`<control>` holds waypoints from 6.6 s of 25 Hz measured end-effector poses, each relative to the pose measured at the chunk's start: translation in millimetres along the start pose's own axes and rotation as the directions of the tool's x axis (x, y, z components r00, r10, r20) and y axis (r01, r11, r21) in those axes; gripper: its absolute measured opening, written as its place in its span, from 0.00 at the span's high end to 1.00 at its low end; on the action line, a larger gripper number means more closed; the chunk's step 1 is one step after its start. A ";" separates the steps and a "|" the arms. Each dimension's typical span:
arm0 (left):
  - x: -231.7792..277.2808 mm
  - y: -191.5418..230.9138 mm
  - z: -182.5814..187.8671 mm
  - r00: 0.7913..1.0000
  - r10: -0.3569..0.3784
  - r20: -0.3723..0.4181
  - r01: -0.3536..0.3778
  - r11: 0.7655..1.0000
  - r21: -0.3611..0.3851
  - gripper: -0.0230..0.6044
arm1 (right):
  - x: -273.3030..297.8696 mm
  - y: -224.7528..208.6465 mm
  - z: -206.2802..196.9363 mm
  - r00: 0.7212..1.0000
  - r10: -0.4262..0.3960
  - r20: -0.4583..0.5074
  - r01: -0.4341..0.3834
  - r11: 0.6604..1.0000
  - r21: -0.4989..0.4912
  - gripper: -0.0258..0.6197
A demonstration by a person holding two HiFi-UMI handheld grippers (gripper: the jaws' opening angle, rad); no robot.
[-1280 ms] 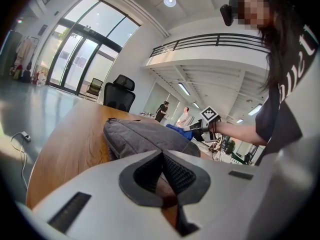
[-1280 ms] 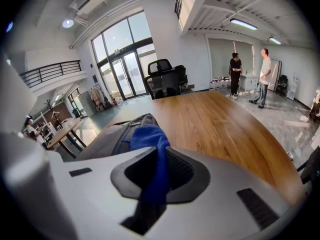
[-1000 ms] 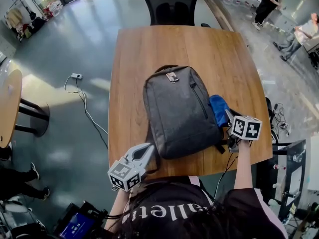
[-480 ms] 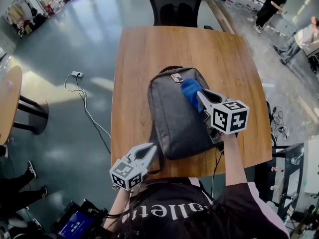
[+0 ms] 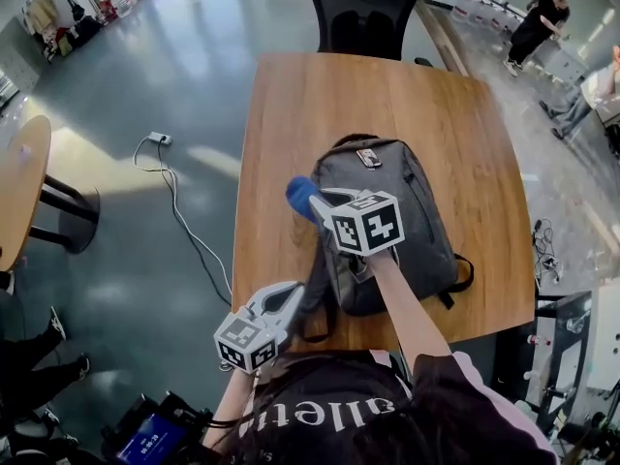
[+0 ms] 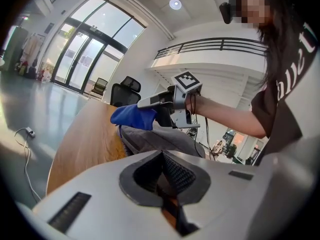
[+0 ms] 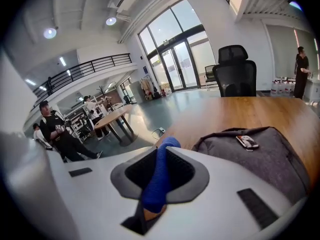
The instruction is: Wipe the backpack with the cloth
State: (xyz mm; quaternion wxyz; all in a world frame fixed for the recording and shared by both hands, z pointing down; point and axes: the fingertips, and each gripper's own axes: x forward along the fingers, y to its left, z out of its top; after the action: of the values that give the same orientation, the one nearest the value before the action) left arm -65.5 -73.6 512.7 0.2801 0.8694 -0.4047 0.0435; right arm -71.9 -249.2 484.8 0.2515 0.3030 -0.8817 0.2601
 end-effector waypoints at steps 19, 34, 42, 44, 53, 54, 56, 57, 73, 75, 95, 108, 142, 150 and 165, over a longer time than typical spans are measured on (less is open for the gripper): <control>4.7 2.8 2.8 0.999 -0.033 -0.009 0.033 0.999 0.001 0.96 | -67.9 -130.8 -1.1 0.970 -0.245 0.007 0.243 0.965 0.097 0.87; 29.5 -11.9 -2.3 0.999 0.000 -0.036 0.000 1.000 0.001 0.96 | -150.8 -266.1 -46.8 0.907 -0.420 -0.042 0.420 0.888 0.186 0.87; 36.5 -13.4 -2.5 0.999 0.017 -0.043 -0.017 1.000 -0.007 0.96 | -173.7 -300.3 -68.1 0.883 -0.462 -0.080 0.468 0.855 0.222 0.87; 37.3 -13.1 -3.1 0.999 0.017 -0.043 -0.017 1.000 -0.009 0.96 | -175.4 -296.8 -59.9 0.891 -0.451 -0.055 0.451 0.863 0.230 0.87; 33.6 -7.8 -5.3 0.999 0.016 -0.038 -0.017 1.000 -0.022 0.96 | -138.6 -223.4 36.6 0.945 -0.312 0.099 0.304 0.949 0.087 0.87; 33.0 -6.7 -5.6 0.999 0.015 -0.038 -0.016 1.000 -0.022 0.96 | -128.3 -212.1 45.9 0.952 -0.289 0.103 0.283 0.957 0.065 0.87; 31.5 -4.7 -6.5 0.999 0.014 -0.040 -0.015 1.000 -0.020 0.96 | -104.0 -188.0 60.0 0.967 -0.237 0.098 0.235 0.972 0.025 0.87; 30.2 -3.7 -6.9 0.999 0.014 -0.041 -0.015 1.000 -0.019 0.96 | -90.8 -175.6 64.8 0.973 -0.211 0.091 0.211 0.977 0.007 0.87; -1.4 20.9 -5.8 0.998 0.063 -0.010 -0.064 0.997 -0.053 0.96 | 59.3 -85.7 39.0 0.981 -0.095 -0.172 0.065 0.983 -0.173 0.87; -4.8 24.7 -7.4 0.998 0.069 -0.011 -0.070 0.996 -0.054 0.96 | 54.8 -101.8 34.9 0.976 -0.122 -0.179 0.092 0.981 -0.168 0.87; 4.8 10.3 -7.2 0.998 0.014 -0.067 -0.015 1.000 -0.019 0.96 | -85.8 -301.0 10.2 0.883 -0.443 -0.157 0.457 0.887 0.068 0.87; 3.9 12.2 -1.5 0.998 0.018 -0.058 -0.018 1.000 0.001 0.96 | -152.8 -281.0 -12.3 0.909 -0.416 0.035 0.394 0.883 0.257 0.87; -30.3 -72.7 -75.5 0.904 -0.369 -0.216 0.386 0.922 0.041 0.96 | -304.6 42.2 -211.0 0.785 -0.558 0.269 0.370 0.771 0.519 0.87; -44.4 -107.3 -86.1 0.926 -0.336 -0.173 0.353 0.932 0.078 0.96 | -324.8 68.9 -252.0 0.800 -0.533 0.274 0.344 0.783 0.518 0.87; -134.1 -238.6 -184.4 0.931 -0.302 -0.202 0.327 0.940 0.099 0.96 | -399.7 152.5 -373.0 0.838 -0.460 0.293 0.256 0.806 0.535 0.87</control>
State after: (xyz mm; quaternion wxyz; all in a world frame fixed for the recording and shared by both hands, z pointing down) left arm 46.4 236.8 519.1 0.2618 0.9318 -0.2287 0.1048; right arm 209.1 243.9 473.2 0.0248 0.5670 -0.7476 0.3450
